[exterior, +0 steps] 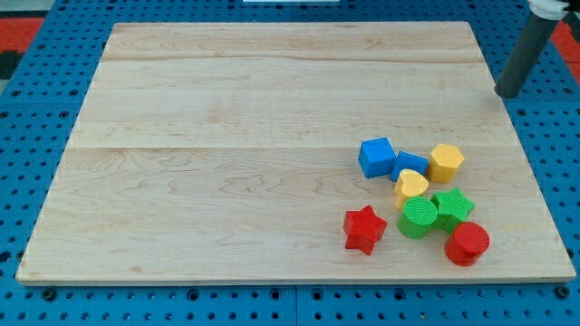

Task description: Push the yellow hexagon into the yellow heart

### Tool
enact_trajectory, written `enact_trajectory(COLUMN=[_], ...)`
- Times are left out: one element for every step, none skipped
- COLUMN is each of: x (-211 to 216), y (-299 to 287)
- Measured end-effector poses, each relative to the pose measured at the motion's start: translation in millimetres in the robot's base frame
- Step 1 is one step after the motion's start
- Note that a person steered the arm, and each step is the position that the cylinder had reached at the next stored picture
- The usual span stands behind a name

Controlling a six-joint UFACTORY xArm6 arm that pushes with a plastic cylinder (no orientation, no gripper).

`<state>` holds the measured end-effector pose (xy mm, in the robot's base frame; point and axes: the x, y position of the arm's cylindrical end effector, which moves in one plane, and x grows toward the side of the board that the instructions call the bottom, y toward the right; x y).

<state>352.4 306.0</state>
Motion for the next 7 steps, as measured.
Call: enact_trajectory(x=[45.7,102.6,81.1,80.2,118.0,137.9,119.5], y=[10.2,-35.8,-36.6,-57.1,-70.0,-85.4,-85.8])
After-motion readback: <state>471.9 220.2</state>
